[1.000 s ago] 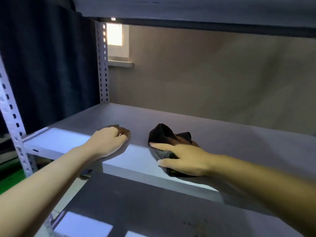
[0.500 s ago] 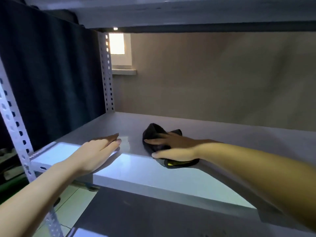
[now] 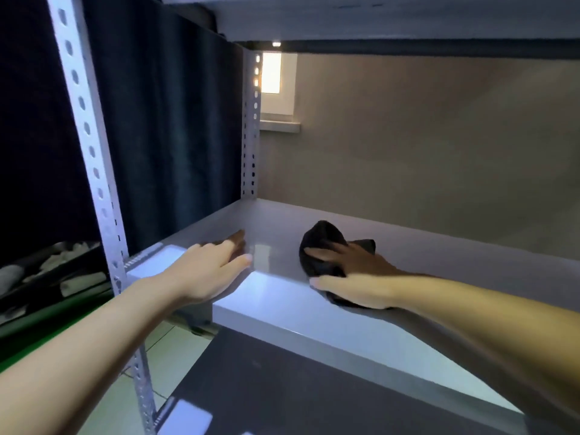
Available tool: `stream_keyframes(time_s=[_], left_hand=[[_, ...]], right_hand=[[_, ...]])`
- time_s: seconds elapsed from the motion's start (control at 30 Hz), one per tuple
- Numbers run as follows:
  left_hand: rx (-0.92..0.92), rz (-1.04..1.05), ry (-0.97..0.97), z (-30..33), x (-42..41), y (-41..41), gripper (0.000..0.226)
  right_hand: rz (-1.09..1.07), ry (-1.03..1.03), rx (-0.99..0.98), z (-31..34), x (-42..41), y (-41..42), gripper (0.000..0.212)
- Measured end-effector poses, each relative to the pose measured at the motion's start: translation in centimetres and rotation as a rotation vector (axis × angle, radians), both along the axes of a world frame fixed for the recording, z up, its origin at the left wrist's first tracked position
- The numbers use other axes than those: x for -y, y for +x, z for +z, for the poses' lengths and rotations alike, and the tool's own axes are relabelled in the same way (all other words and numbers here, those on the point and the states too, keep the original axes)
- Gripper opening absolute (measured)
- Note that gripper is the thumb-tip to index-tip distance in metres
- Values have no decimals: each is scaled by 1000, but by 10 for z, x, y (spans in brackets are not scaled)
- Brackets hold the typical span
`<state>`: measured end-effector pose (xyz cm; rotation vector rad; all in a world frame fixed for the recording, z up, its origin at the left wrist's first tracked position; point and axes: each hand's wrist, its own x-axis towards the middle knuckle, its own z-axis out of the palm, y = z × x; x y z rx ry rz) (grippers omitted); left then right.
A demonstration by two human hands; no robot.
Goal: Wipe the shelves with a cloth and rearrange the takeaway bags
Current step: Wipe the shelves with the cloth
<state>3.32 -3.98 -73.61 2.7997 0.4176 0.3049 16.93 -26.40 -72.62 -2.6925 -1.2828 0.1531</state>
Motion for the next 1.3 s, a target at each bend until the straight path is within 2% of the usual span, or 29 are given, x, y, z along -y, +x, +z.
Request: stream_keyframes(time_s=[0.13,0.3,0.47,0.63,0.73,0.8,0.97,1.13,1.2,1.3], left_hand=[[33,73,123,-2,-30,0,35],[-37,100,170,-9,-35,4,37],[-3,88,89,-8,-33,1,44],[-21,77,111,-15,-40,5,56],[-48,85,83,-13,-42,5,74],[-73,84,85,-12,-40,4,82],[-174,53,137,-10,-40,2,103],[-174,29,142,-13,-43,4,116],[-178,21,141,-15,-43,4,118],[-193,21,143,-16,-43,6,116]], right_hand=[[245,-8,-20,5,-1,-55,57],[328,57,-154,4,-45,-31,48],[217,65,-23,-2,-116,31,45],[146,77,31,-5,-162,71,54],[73,51,62,-5,-176,76,64],[48,35,72,-6,-174,71,66],[96,24,11,-3,-130,36,56],[274,33,60,-4,-58,-13,60],[347,67,39,-3,-43,-23,58],[330,66,30,-1,-54,-13,55]])
